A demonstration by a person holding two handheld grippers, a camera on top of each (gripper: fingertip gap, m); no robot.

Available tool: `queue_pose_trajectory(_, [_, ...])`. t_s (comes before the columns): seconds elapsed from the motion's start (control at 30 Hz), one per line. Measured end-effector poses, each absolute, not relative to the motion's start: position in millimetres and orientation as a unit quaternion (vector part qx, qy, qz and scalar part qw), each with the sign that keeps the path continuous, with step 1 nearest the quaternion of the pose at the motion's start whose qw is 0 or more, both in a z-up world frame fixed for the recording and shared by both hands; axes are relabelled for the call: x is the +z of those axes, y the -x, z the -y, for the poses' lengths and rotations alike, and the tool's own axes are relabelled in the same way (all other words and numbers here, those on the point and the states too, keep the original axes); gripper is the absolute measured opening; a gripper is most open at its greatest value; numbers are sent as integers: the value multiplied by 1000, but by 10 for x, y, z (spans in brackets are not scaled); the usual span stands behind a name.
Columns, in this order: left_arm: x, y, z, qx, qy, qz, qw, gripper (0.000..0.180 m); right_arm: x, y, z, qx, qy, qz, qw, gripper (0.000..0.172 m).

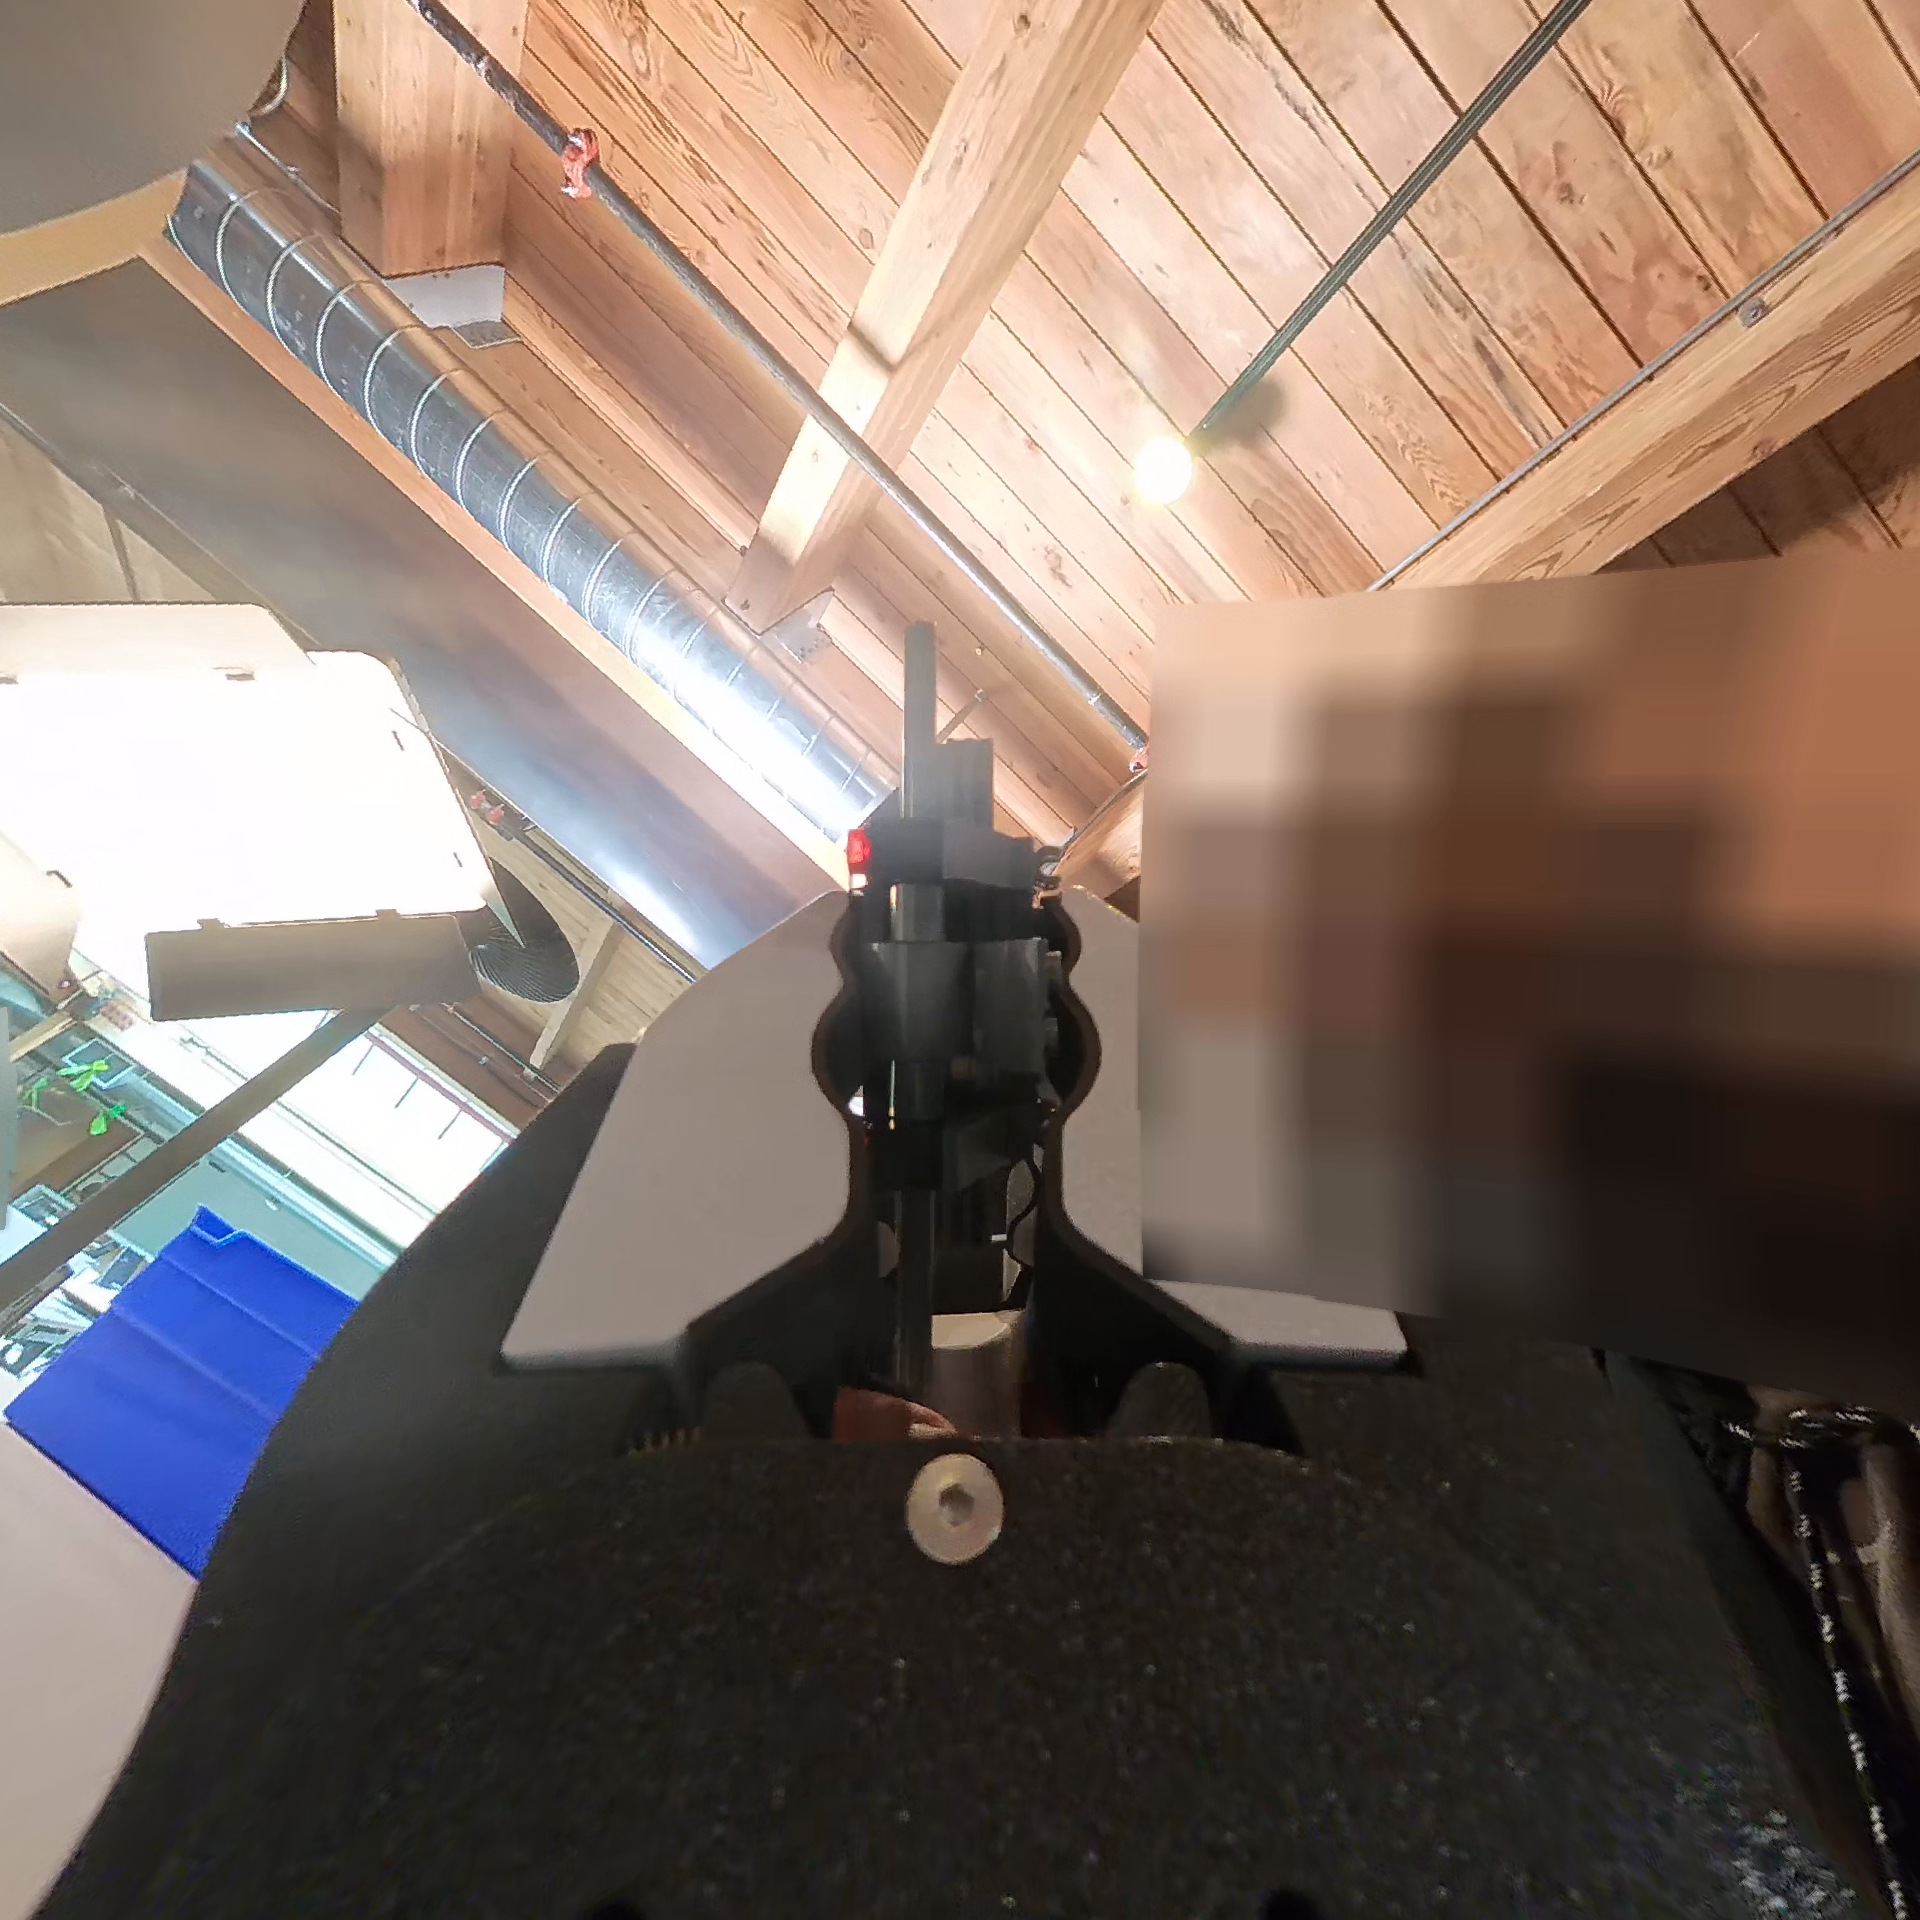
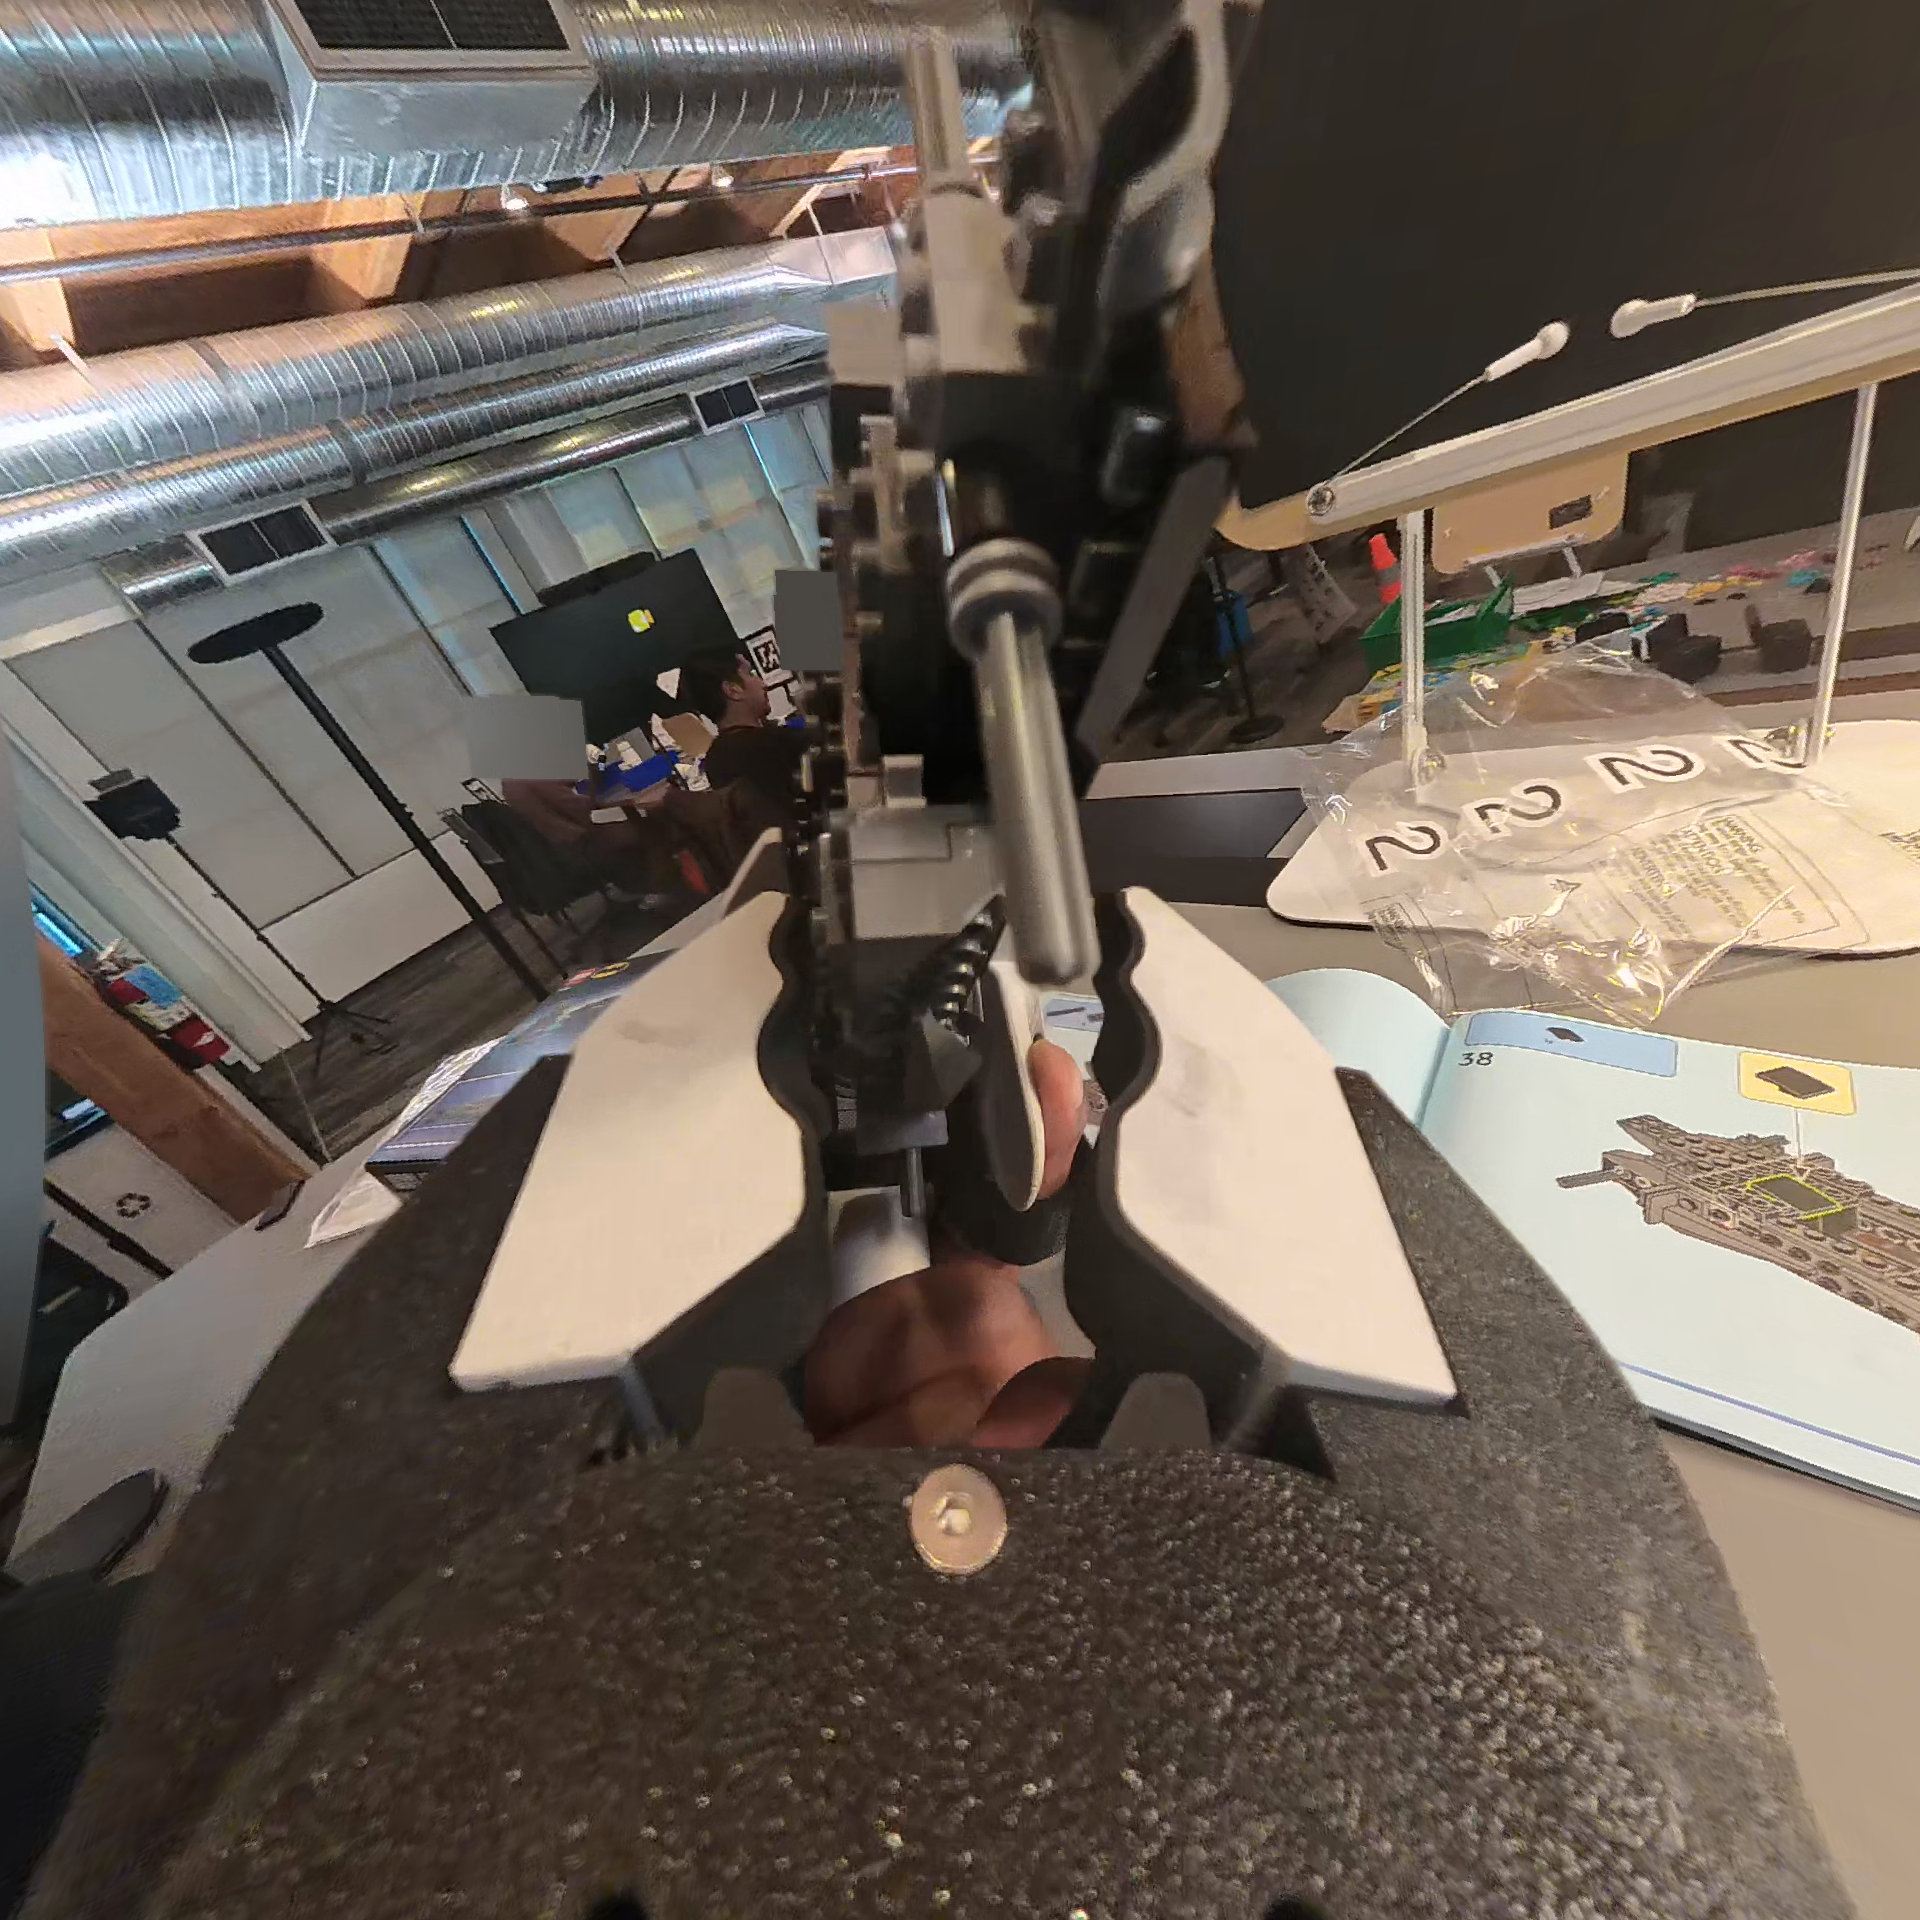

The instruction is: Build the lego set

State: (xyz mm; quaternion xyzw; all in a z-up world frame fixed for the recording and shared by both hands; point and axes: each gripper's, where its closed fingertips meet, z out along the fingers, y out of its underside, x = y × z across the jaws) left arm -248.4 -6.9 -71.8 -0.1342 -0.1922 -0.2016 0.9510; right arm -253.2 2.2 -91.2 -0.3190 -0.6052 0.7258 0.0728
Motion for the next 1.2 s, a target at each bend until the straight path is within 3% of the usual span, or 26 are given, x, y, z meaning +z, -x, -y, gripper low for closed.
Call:
queue_pose_trajectory(0.33, [-733,2531,147,-199,120,199,952,31,-896,2475,2,732,296,606,94,59])
queue_pose_trajectory(0.73, [-706,2496,81,-181,149,194,952,31,-853,2527,-74,741,305,590,97,50])
queue_pose_trajectory(0.97, [-695,2492,28,-158,179,199,950,31,-820,2482,-64,763,290,575,49,35])
queue_pose_trajectory(1.2, [-660,2474,5,-124,213,198,949,32,-795,2470,-68,786,280,551,-2,33])
